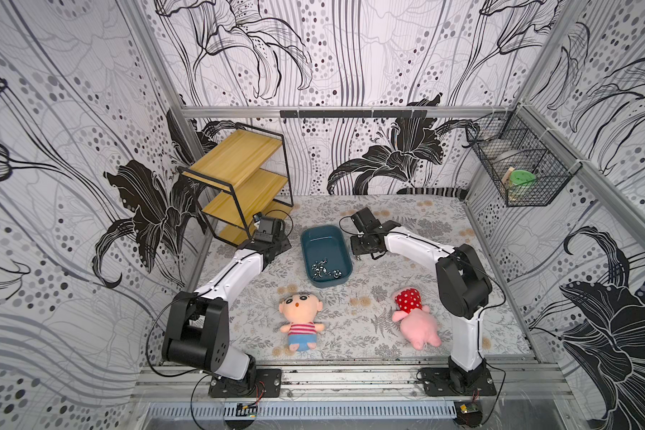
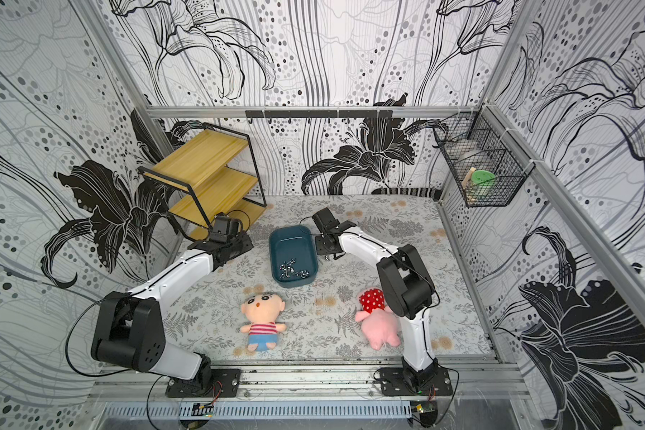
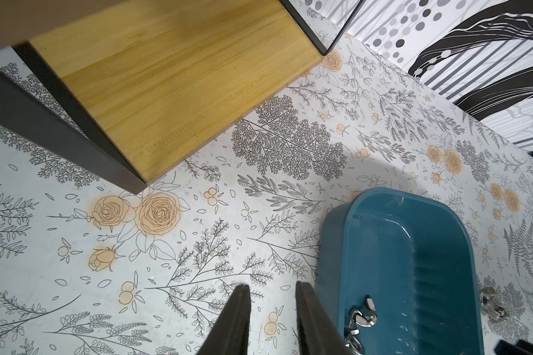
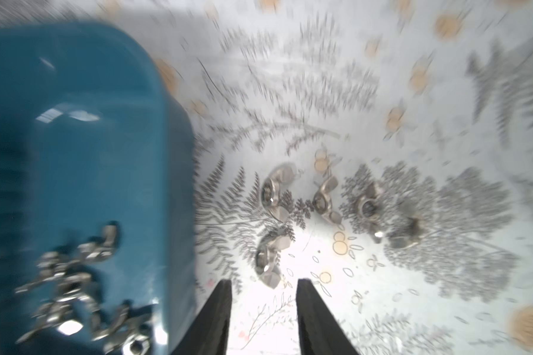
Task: Take out the wing nut from the storage box
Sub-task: Pick up the wing nut from the storage box.
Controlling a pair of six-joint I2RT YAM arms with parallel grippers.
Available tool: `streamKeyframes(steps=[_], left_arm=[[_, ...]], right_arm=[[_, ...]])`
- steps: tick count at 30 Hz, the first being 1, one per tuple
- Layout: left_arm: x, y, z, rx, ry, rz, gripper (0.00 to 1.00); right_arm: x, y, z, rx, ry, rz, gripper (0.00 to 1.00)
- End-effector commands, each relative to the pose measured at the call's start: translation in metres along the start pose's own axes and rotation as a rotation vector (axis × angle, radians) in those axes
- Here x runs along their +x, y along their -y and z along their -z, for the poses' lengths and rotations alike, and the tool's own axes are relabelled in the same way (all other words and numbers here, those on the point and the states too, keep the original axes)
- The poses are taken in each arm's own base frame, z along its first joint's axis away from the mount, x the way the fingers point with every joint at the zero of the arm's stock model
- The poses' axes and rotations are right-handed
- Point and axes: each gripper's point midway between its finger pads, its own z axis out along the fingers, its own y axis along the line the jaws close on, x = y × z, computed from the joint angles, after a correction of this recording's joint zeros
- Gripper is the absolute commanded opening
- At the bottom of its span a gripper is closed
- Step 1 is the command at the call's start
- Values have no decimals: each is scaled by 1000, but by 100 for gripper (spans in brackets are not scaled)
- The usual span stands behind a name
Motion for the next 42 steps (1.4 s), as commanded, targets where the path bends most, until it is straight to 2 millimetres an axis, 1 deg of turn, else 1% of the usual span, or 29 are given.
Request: streamKeyframes(steps=[1,3,6,10,13,16,22,28,35,42], left_arm=[[-6,6,5,12,28,-1,32],[-6,7,5,13,27,-1,32],[-7,7,5,12,29,-2,32],[-8,6,6,8,34,-1,32],[-8,5,8,6,37,1,32],[-9,3,10,0,44,3,32],[-10,2,14,-2,51,2,32],[-11,0,16,-8,56,0,32],[-11,0,15,-8,53,-5,32],[-13,1,15,-9,58,-9,32]], right_arm=[[-20,-28,37,-22,66,81,40],[-24,-44,46,-39,81,109,41],[-24,-70,50,-82,87,136,41],[-14,-104,40,-141,57,162,42],[-4,-120,26,-155,18,165,43],[4,-122,9,-144,-13,140,45],[16,-121,-18,-114,-65,94,46],[28,-118,-37,-94,-101,46,46],[35,-120,-52,-95,-130,21,46],[41,-115,-64,-78,-153,9,46]])
